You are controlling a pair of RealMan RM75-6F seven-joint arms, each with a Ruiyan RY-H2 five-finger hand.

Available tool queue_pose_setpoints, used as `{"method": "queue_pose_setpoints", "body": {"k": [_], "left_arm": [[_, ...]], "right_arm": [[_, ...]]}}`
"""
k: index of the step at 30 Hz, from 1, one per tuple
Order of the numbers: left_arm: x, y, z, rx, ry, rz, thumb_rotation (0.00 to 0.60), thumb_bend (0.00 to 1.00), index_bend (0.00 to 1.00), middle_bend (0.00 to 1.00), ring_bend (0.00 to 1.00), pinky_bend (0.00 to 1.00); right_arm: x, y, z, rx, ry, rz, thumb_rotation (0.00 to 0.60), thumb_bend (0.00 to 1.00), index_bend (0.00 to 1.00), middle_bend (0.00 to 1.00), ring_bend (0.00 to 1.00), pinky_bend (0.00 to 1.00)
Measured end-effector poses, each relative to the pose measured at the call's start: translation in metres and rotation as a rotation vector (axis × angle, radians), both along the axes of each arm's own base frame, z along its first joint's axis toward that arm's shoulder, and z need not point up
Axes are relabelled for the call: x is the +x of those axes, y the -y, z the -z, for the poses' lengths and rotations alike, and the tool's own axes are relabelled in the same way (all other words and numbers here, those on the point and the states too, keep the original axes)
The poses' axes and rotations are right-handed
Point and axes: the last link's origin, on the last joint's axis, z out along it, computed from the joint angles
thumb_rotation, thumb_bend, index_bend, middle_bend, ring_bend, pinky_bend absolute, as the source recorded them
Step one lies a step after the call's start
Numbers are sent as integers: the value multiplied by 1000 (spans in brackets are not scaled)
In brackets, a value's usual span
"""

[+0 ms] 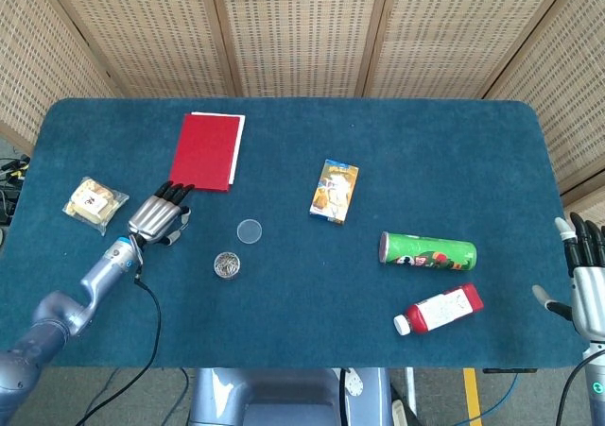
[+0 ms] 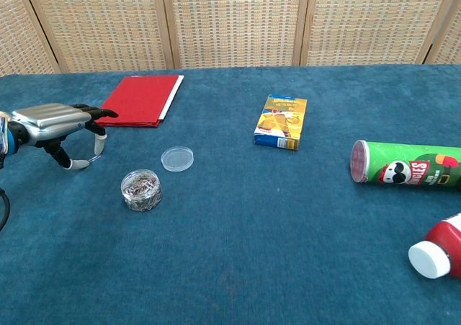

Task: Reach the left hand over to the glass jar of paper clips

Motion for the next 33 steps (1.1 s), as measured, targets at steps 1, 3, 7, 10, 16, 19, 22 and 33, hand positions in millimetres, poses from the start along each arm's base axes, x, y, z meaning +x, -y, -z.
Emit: {"method": "queue_pose_setpoints", "body": {"k": [1, 3, 7, 10, 16, 19, 22, 33], "left_arm": [[0, 0, 1, -2, -1, 0, 600, 320, 488, 0, 0, 0], [1, 0, 2, -3, -1, 0, 600, 320, 488, 0, 0, 0], [2, -1, 3, -2, -3, 3, 600, 340, 492, 0, 0, 0], [2, 0, 4, -5, -7, 2, 600, 376, 536, 0, 0, 0], [2, 1, 6, -8, 2, -2, 600, 409, 589, 0, 0, 0], [2, 2, 6, -8, 4, 1, 600, 420, 597, 0, 0, 0], [3, 2, 6, -6, 9, 3, 600, 432, 598, 0, 0, 0], [5, 1, 0, 9, 18, 17, 600, 462, 641, 0, 0, 0]], "right_arm": [[0, 0, 0, 0, 0, -1, 600, 0, 0, 0, 0, 0], [0, 0, 0, 0, 1, 0, 600, 0, 0, 0, 0, 0], [0, 0, 0, 0, 3, 1, 600, 0, 0, 0, 0, 0], [-1, 0, -1, 0, 6, 0, 600, 0, 0, 0, 0, 0], [0, 0, -2, 0, 12, -4, 600, 0, 0, 0, 0, 0], [0, -1, -2, 0, 13, -5, 600, 0, 0, 0, 0, 0], [0, -1, -3, 0, 14, -7, 600, 0, 0, 0, 0, 0], [1, -2, -3, 3, 19, -14, 600, 0, 0, 0, 0, 0]]}}
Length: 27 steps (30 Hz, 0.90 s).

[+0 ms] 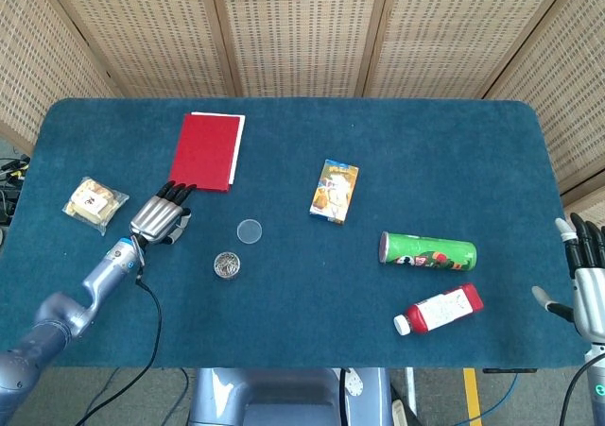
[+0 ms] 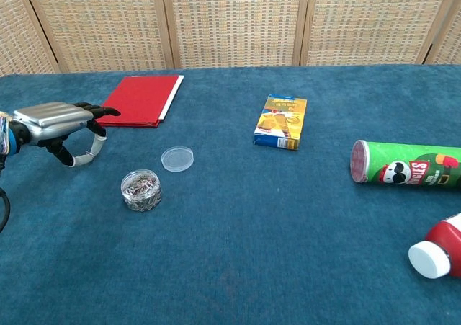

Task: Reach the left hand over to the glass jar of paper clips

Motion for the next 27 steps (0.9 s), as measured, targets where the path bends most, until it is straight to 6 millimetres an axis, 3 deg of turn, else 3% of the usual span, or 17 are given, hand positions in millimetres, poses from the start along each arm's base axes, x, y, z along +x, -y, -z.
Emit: {"method": "queue_pose_setpoints", "body": {"k": [6, 12, 15, 22, 27], "left_arm": [[10, -1, -10, 22, 54, 40, 600, 462, 646, 0, 0, 0], [34, 7, -21, 18, 143, 141, 600, 462, 655, 0, 0, 0], [49, 18, -22, -18, 174, 200, 600, 462, 657, 0, 0, 0], [90, 67, -11, -147, 212, 337, 600, 462, 660, 0, 0, 0], [93, 78, -8, -175, 154, 360, 600, 463, 661, 0, 0, 0]], "right_arm": [[1, -1, 0, 2, 5, -3, 600, 0, 0, 0, 0, 0], [2, -2, -2, 1, 12, -9, 600, 0, 0, 0, 0, 0], [2, -3, -2, 0, 15, -13, 600, 0, 0, 0, 0, 0], [2, -6, -4, -3, 20, -16, 600, 0, 0, 0, 0, 0], [2, -7, -5, -5, 22, -17, 600, 0, 0, 0, 0, 0]]}}
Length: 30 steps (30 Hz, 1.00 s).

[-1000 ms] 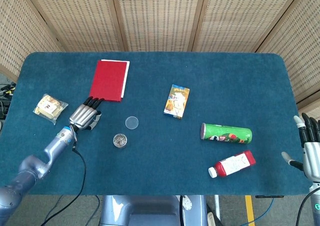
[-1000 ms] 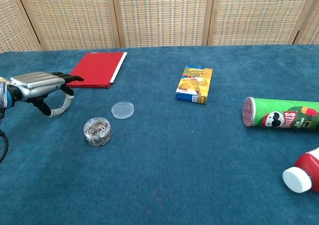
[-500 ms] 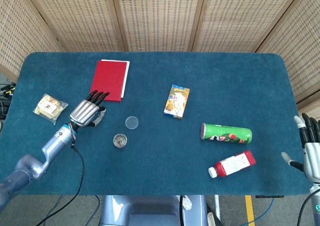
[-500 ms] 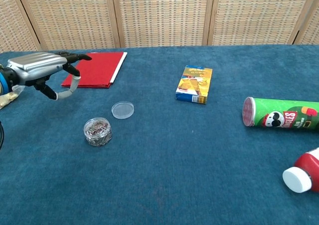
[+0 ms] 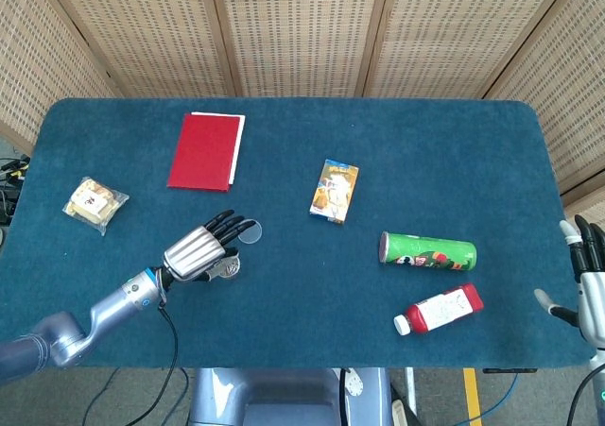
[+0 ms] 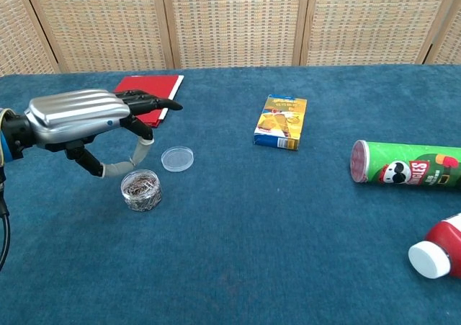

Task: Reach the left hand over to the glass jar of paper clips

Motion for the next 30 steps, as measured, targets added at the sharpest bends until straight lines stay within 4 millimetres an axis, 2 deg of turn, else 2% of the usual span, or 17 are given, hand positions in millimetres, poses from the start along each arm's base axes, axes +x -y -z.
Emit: {"method": "queue_pose_setpoints", "body": {"k": [10, 16, 18, 21, 23, 24, 26, 30], "left_arm": [[-13, -6, 7, 11, -51, -61, 600, 463, 660, 0, 0, 0], [-14, -7, 13, 13, -50, -74, 600, 463, 644, 0, 0, 0], [-14, -8, 13, 17, -46, -75, 600, 462, 595, 0, 0, 0], [-14, -9, 13, 16, -38, -86, 600, 432, 440, 0, 0, 0], [-14, -9, 13, 9, -31, -92, 600, 350, 304, 0, 0, 0], [-14, -9, 12, 7, -26, -93, 600, 318, 272, 0, 0, 0], [-13, -8, 11, 6, -17, -90, 600, 260, 226, 0, 0, 0], [-12, -8, 8, 9, -3, -87, 600, 236, 203, 0, 0, 0]], "right_arm": [[-1, 0, -2, -3, 5, 1, 600, 0, 0, 0, 0, 0], [0, 0, 0, -1, -1, 0, 600, 0, 0, 0, 0, 0], [0, 0, 0, -1, -2, 0, 600, 0, 0, 0, 0, 0], [0, 0, -1, -4, -2, 1, 600, 0, 0, 0, 0, 0], [0, -1, 0, -4, -2, -1, 600, 0, 0, 0, 0, 0], [0, -1, 0, -3, -2, -1, 600, 0, 0, 0, 0, 0], [0, -1, 0, -3, -1, -3, 600, 0, 0, 0, 0, 0], [1, -1, -1, -4, 0, -7, 600, 0, 0, 0, 0, 0]]}}
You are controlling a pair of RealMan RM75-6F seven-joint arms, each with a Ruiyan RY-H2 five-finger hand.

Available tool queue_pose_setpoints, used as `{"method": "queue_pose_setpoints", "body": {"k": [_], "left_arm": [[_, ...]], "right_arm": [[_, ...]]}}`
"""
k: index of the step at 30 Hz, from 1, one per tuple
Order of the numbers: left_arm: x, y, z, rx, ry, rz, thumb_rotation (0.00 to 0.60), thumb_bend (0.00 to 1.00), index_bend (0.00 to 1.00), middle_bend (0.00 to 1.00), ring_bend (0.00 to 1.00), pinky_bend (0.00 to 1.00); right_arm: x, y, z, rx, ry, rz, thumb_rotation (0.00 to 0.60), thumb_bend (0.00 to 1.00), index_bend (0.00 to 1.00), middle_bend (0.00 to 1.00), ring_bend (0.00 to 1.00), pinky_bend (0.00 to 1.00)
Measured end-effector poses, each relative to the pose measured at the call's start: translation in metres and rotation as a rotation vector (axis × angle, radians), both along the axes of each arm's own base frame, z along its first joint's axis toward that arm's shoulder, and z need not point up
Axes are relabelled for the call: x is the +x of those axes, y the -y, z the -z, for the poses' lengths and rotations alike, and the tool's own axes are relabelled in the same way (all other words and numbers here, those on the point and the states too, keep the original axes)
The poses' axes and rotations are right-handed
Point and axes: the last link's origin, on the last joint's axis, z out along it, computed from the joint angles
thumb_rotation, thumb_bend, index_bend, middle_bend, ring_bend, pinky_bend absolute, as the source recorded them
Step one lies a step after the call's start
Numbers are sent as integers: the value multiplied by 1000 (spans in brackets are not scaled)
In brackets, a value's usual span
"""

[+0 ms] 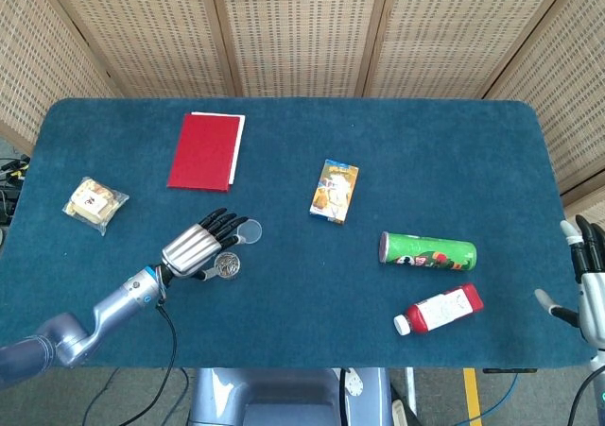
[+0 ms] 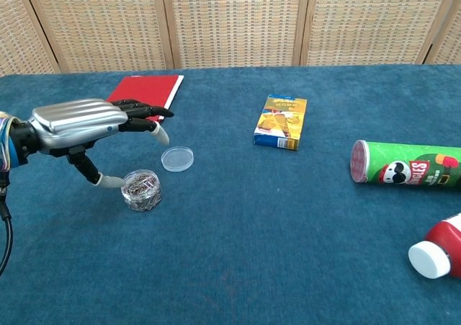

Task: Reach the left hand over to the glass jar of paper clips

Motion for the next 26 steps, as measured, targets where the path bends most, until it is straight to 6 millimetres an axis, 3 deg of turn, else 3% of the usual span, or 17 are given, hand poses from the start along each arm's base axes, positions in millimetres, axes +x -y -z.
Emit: {"method": "queue_pose_setpoints", "body": {"k": [7, 11, 15, 21, 26], "left_arm": [[2, -5, -22, 55, 48, -3, 600, 211, 114, 0, 0, 0], [-4, -8, -42, 109, 77, -41, 600, 68, 1, 0, 0, 0], [-25, -4, -69, 201, 97, -149, 600, 0, 0, 0, 0, 0], [-67, 34, -110, 375, 117, -379, 600, 0, 0, 0, 0, 0], [-99, 79, -145, 534, 146, -545, 600, 0, 0, 0, 0, 0]], "right_arm": [[2, -2, -1, -1, 6, -9, 600, 0, 0, 0, 0, 0], [2, -4, -2, -1, 10, -14, 600, 0, 0, 0, 0, 0], [3, -6, -4, -3, 18, -17, 600, 0, 0, 0, 0, 0], [4, -8, -5, -4, 15, -18, 600, 0, 0, 0, 0, 0], [5, -12, -5, 8, 38, -15, 600, 0, 0, 0, 0, 0]]}}
